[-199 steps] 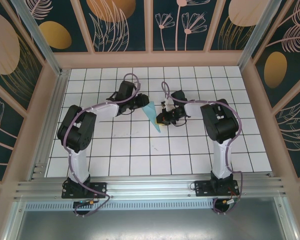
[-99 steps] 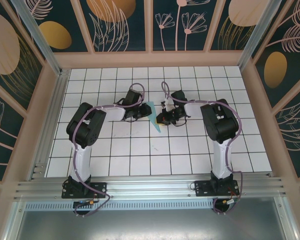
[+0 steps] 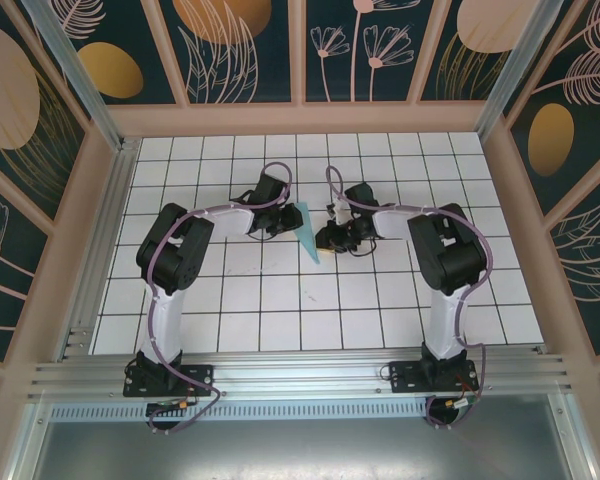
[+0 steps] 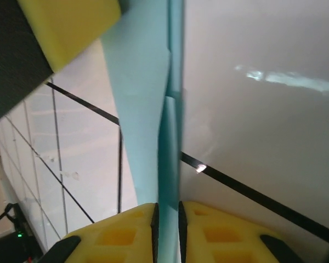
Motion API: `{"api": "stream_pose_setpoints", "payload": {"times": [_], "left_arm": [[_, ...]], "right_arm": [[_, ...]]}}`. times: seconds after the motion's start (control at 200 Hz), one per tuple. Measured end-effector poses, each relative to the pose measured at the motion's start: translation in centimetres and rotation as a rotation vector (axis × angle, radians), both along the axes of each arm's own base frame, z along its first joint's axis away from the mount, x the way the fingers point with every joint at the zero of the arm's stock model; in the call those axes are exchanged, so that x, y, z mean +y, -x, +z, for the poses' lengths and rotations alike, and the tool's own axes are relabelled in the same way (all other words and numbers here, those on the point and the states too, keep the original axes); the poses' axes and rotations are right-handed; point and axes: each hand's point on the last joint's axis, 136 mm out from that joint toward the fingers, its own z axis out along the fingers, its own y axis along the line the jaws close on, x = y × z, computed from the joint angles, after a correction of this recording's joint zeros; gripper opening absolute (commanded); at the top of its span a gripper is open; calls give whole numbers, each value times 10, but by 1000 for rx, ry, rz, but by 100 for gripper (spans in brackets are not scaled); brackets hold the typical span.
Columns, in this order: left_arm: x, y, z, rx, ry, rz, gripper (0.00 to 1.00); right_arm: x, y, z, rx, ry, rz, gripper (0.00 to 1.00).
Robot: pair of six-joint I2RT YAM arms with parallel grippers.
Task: Fold a paper plane with a square sheet of paper (pick it up from the middle)
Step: Fold the wing for the fifth time at the center of the table.
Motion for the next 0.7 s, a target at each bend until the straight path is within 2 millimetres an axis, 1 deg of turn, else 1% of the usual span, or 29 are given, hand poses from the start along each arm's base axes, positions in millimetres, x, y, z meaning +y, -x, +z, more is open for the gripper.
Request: {"api": "stream_pose_setpoints", "payload": {"times": [0.065, 0.13, 0.255, 0.4, 0.525, 0.62, 0.701], "left_arm": [[0, 0, 0, 1, -1, 0, 20], [-1, -1, -1, 2, -1, 0, 20], [-1, -1, 0, 1, -1, 0, 20], [-1, -1, 0, 2, -1, 0, 20], [-1, -1, 0, 2, 0, 1, 19], [-1, -1, 0, 1, 0, 1, 19], [-1, -1, 0, 1, 0, 1, 19]], "right_arm": [[-4, -1, 4, -17, 20, -17, 15], [-3, -2, 10, -42, 30, -23, 15], [4, -3, 23, -81, 24, -15, 13], [14, -3, 27, -87, 18, 3, 12], [25, -5, 23, -79, 21, 24, 11], [33, -2, 14, -60, 31, 43, 10], [34, 3, 5, -38, 42, 52, 10]]}}
